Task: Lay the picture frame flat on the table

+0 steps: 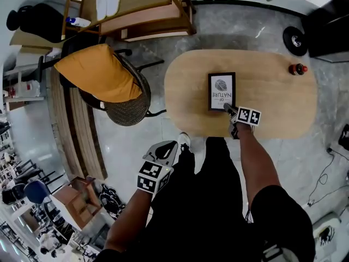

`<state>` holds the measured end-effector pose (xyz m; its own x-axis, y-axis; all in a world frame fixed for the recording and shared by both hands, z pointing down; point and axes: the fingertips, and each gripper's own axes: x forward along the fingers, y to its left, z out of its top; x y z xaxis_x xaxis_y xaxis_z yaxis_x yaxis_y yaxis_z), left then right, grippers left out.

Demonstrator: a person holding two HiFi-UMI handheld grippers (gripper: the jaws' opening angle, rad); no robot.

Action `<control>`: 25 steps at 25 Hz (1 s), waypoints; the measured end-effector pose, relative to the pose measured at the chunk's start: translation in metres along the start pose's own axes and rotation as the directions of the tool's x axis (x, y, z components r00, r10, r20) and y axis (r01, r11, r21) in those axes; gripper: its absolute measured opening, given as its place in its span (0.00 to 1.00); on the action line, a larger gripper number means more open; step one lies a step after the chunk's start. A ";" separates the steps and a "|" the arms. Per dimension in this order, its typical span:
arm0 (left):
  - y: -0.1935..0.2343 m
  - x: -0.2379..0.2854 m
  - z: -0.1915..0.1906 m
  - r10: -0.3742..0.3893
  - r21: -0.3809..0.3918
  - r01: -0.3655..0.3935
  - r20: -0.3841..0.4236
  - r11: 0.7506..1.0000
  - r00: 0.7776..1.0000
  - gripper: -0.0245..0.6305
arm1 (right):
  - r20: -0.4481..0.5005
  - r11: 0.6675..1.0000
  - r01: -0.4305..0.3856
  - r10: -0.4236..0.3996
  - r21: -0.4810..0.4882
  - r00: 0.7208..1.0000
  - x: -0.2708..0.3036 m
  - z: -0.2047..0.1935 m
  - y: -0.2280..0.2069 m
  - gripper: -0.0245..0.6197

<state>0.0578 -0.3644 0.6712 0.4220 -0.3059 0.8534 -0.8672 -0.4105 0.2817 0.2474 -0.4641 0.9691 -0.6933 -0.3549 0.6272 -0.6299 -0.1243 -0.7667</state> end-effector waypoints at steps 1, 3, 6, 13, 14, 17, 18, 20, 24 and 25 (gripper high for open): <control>0.002 0.003 -0.002 0.008 -0.014 -0.008 -0.007 1.000 1.000 0.05 | -0.049 0.999 0.008 -0.010 -0.048 0.999 0.004 -0.007 -0.005 0.23; 0.004 0.008 -0.007 0.021 -0.034 -0.022 -0.018 0.999 1.000 0.05 | -0.147 0.985 0.015 -0.041 -0.174 0.988 0.010 -0.023 -0.012 0.38; 0.002 0.013 -0.010 0.033 -0.059 -0.034 -0.021 0.998 0.999 0.05 | -0.272 0.908 0.023 -0.149 -0.418 0.951 0.011 -0.045 -0.027 0.48; -0.006 0.015 -0.008 0.052 -0.088 -0.052 -0.003 0.995 0.999 0.05 | -0.350 0.617 0.049 -0.507 -0.785 0.788 0.008 -0.054 -0.070 0.46; -0.007 0.015 -0.007 0.055 -0.089 -0.055 0.003 0.995 0.998 0.05 | -0.346 0.591 0.048 -0.535 -0.806 0.771 0.008 -0.051 -0.070 0.44; -0.012 0.009 -0.007 0.058 -0.084 -0.057 0.010 0.995 0.998 0.05 | -0.335 0.571 0.094 -0.597 -0.815 0.729 0.002 -0.053 -0.076 0.44; -0.014 0.005 -0.007 0.056 -0.079 -0.055 0.014 0.995 0.998 0.05 | -0.336 0.582 0.106 -0.598 -0.806 0.728 -0.001 -0.055 -0.075 0.44; -0.017 -0.002 -0.002 0.054 -0.064 -0.052 0.033 0.997 0.998 0.05 | -0.339 0.606 0.128 -0.594 -0.785 0.730 -0.010 -0.054 -0.073 0.44; -0.016 -0.013 0.011 0.043 -0.033 -0.040 0.095 0.999 0.994 0.05 | -0.323 0.607 0.143 -0.591 -0.782 0.739 -0.033 -0.047 -0.056 0.44; -0.017 -0.017 0.014 0.036 -0.026 -0.033 0.112 0.999 0.993 0.05 | -0.319 0.602 0.134 -0.584 -0.787 0.747 -0.039 -0.048 -0.048 0.44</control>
<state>0.0689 -0.3640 0.6459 0.4179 -0.4147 0.8083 -0.8873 -0.3774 0.2651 0.2879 -0.4002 0.9882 -0.2617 0.1034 0.9596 -0.7474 0.6073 -0.2693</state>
